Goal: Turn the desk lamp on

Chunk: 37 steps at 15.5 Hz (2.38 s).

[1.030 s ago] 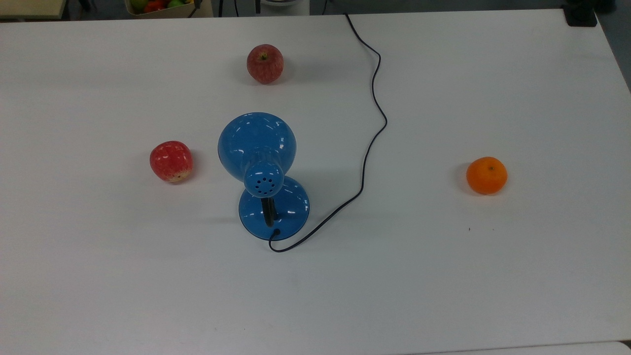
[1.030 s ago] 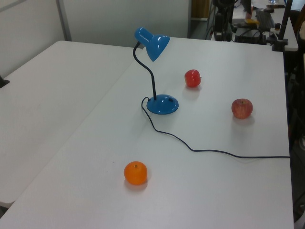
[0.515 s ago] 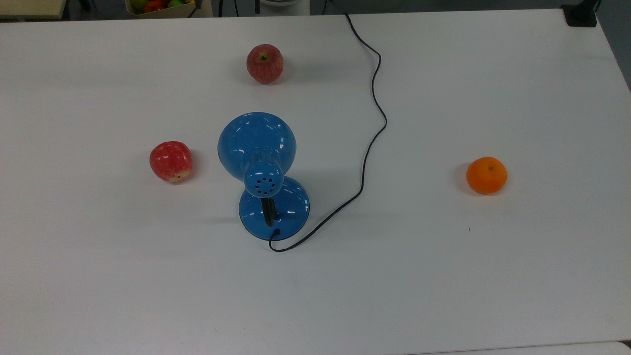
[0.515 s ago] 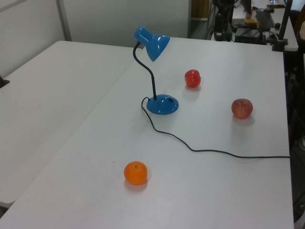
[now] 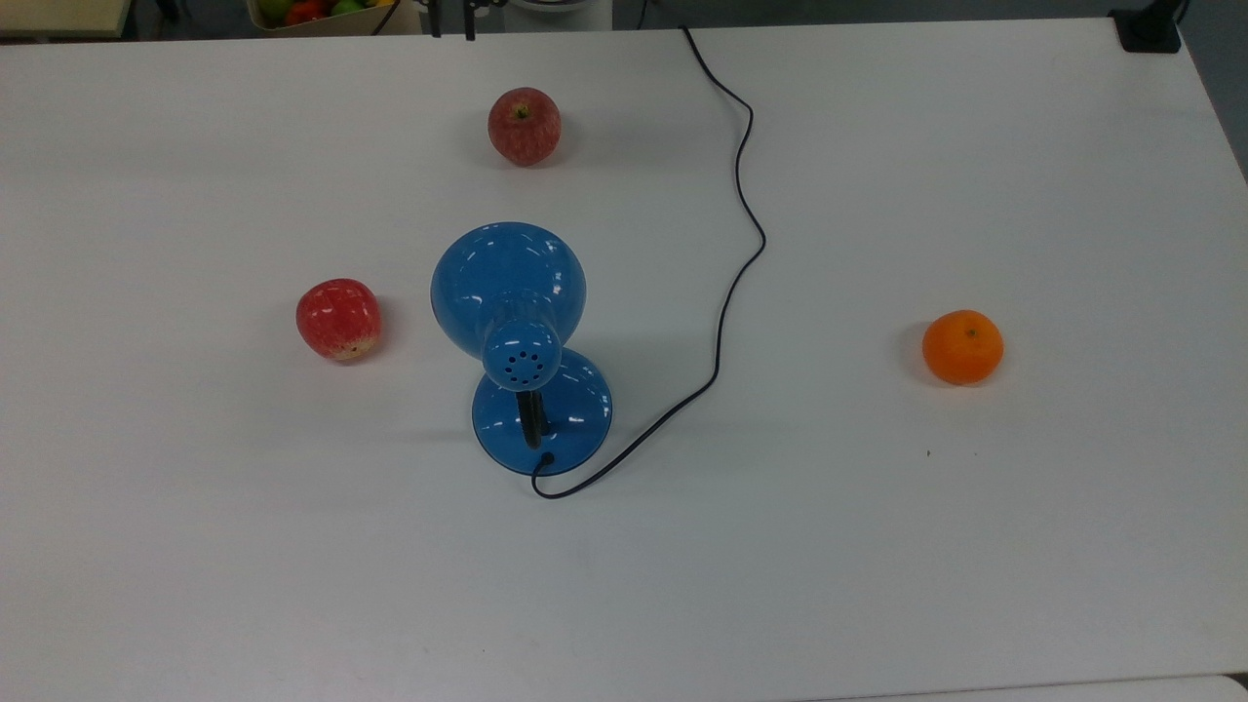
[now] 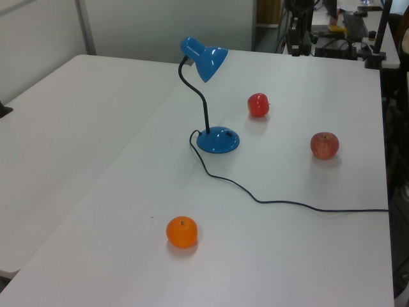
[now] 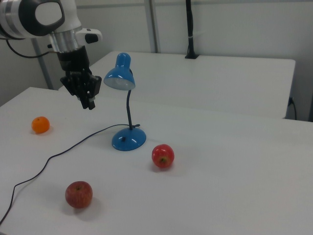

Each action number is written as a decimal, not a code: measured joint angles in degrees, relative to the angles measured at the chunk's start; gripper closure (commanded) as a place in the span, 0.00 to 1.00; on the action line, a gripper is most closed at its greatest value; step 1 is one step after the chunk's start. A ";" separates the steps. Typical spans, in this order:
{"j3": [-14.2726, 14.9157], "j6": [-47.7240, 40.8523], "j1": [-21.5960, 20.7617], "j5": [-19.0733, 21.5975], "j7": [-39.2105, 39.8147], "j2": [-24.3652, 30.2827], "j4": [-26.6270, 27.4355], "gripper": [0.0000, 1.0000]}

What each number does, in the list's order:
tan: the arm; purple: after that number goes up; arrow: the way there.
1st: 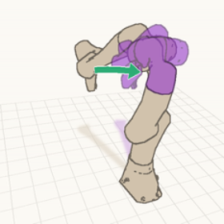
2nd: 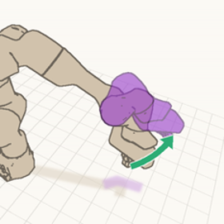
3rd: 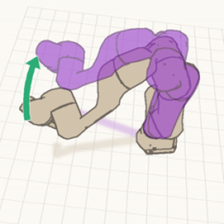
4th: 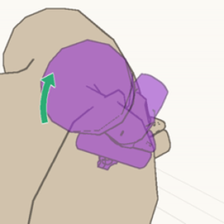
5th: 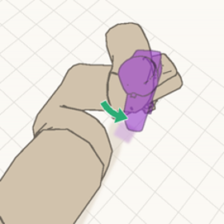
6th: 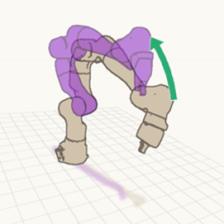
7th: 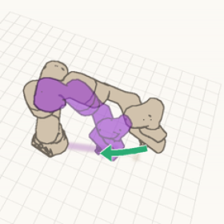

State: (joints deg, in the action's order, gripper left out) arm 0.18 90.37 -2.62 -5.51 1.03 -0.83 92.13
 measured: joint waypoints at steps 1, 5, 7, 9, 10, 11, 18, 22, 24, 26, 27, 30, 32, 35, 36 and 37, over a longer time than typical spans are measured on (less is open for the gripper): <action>-0.01 0.00 0.00 0.00 0.26 -0.02 0.00 1.00; -0.06 0.24 -0.01 0.03 0.81 -0.05 0.10 1.00; -0.13 2.22 -0.11 0.07 0.88 -0.16 0.91 1.00; -0.15 5.05 -0.45 0.07 0.89 -0.44 2.85 1.00; -0.16 6.77 -0.65 0.07 0.89 -0.73 4.01 1.00; -0.18 8.57 -0.75 0.07 0.89 -1.11 5.16 1.00; -0.33 21.42 -0.84 0.09 0.89 -6.27 10.61 1.00; -0.45 27.35 -1.35 0.11 0.77 -10.84 11.03 1.00; -0.50 31.01 -1.60 0.13 -0.33 -13.30 11.09 1.00; -0.50 35.65 -1.66 0.14 -1.13 -15.51 11.36 1.00; -0.50 38.42 -1.67 0.14 -1.36 -16.42 11.67 1.00; -0.51 46.31 -1.81 0.15 -2.77 -18.74 12.49 1.00; -0.54 50.64 -2.43 0.15 -3.91 -20.22 12.59 1.00; -0.54 55.44 -3.01 0.15 -4.93 -21.92 12.60 1.00; -0.54 56.70 -3.02 0.15 -4.94 -22.31 12.60 1.00; -0.54 57.76 -3.01 0.15 -4.95 -22.68 12.60 1.00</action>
State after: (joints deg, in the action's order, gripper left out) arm -0.36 148.13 -5.64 -5.36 -3.91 -23.51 104.74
